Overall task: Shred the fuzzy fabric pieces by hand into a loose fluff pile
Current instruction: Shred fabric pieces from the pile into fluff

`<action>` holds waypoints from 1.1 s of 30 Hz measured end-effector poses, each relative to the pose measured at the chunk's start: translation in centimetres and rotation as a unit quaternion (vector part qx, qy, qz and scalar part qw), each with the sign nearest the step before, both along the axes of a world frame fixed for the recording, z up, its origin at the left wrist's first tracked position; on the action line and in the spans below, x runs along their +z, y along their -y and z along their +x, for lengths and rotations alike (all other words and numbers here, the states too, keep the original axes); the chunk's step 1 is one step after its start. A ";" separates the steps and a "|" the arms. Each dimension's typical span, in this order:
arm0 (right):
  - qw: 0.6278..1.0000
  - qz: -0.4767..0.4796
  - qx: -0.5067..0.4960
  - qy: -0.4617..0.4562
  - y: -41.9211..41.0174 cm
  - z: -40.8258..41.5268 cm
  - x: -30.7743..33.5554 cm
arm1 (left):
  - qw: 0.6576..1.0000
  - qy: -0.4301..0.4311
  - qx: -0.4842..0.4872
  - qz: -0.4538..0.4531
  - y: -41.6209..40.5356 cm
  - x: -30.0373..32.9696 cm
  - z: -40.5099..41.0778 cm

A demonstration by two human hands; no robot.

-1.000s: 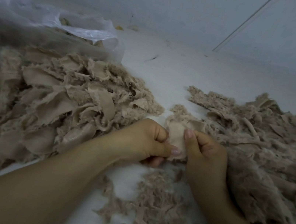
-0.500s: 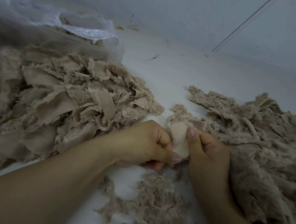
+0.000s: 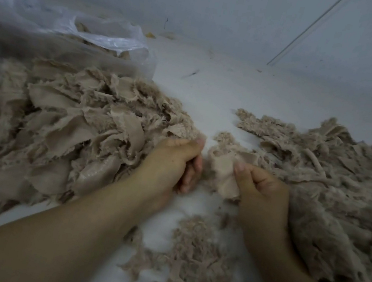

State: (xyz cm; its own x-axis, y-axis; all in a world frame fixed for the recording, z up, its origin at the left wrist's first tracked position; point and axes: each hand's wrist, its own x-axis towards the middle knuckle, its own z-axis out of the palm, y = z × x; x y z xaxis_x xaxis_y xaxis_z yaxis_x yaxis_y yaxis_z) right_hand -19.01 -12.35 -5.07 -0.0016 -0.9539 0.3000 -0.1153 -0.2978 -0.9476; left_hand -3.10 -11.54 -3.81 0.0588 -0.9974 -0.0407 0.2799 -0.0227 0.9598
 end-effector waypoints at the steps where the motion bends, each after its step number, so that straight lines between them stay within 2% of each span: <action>1: 1.000 0.008 -0.011 0.021 0.1 0.0 0.0 | 1.000 -0.007 -0.009 0.001 0.0 0.0 0.1; 2: 0.999 0.010 -0.014 0.030 0.1 -0.1 0.1 | 0.999 0.005 -0.036 0.003 -0.1 0.2 0.3; 4: 1.000 -0.001 0.007 0.008 0.0 -0.1 0.2 | 0.989 0.091 -0.115 0.009 -0.4 0.6 0.3; 6: 0.999 0.001 0.041 -0.002 -0.3 -0.1 0.3 | 0.957 0.212 -0.199 0.004 -0.8 1.0 0.3; 8: 0.999 0.007 0.045 0.016 -0.4 0.0 0.2 | 0.935 0.253 -0.247 -0.009 -1.0 1.1 0.5; 9: 1.000 -0.004 0.027 0.016 -0.3 0.0 0.2 | 0.945 0.223 -0.238 -0.015 -0.9 1.1 0.6; 11: 0.999 -0.027 -0.017 0.018 0.2 -0.1 -0.1 | 0.991 0.064 -0.115 -0.033 -0.4 1.1 0.8; 13: 0.999 -0.013 -0.030 0.029 0.5 0.1 -0.4 | 0.990 -0.103 0.020 -0.090 0.1 1.5 0.8; 14: 0.999 -0.005 -0.031 0.006 0.7 0.2 -0.7 | 0.985 -0.116 0.054 -0.114 0.4 1.5 0.6; 15: 0.999 0.003 -0.030 -0.036 0.7 0.2 -0.9 | 0.987 -0.067 0.076 -0.125 0.6 1.1 0.5; 16: 0.997 0.010 -0.025 -0.078 0.8 0.1 -1.1 | 0.987 0.044 0.085 -0.127 0.6 0.5 0.5; 17: 0.994 0.017 -0.018 -0.106 0.8 0.1 -1.3 | 0.965 0.208 0.084 -0.136 0.5 -0.3 0.4; 18: 0.993 0.022 -0.014 -0.118 0.9 0.2 -1.3 | 0.914 0.365 0.072 -0.160 0.5 -1.1 0.2; 19: 0.993 0.025 -0.014 -0.118 0.9 0.3 -1.3 | 0.858 0.476 0.049 -0.190 0.5 -1.7 0.0; 20: 0.993 0.024 -0.018 -0.118 0.9 0.3 -1.3 | 0.814 0.543 0.019 -0.207 0.5 -2.2 -0.2; 21: 0.992 0.021 -0.020 -0.122 0.9 0.4 -1.3 | 0.787 0.579 -0.014 -0.211 0.6 -2.3 -0.4; 23: 0.993 0.020 -0.014 -0.117 0.8 0.4 -1.2 | 0.760 0.612 -0.053 -0.215 0.7 -2.0 -0.5; 24: 0.994 0.026 -0.009 -0.103 0.8 0.4 -1.2 | 0.763 0.604 -0.055 -0.224 0.6 -1.8 -0.3; 28: 0.997 0.035 -0.004 -0.075 0.7 0.2 -1.1 | 0.832 0.514 -0.010 -0.210 0.3 -1.4 -0.1; 30: 0.992 0.029 0.013 -0.123 0.7 0.1 -1.2 | 0.860 0.466 -0.006 -0.208 0.0 -1.2 -0.2; 33: 0.986 0.008 0.035 -0.165 0.5 0.3 -1.0 | 0.883 0.416 0.011 -0.215 -0.2 -1.0 -0.3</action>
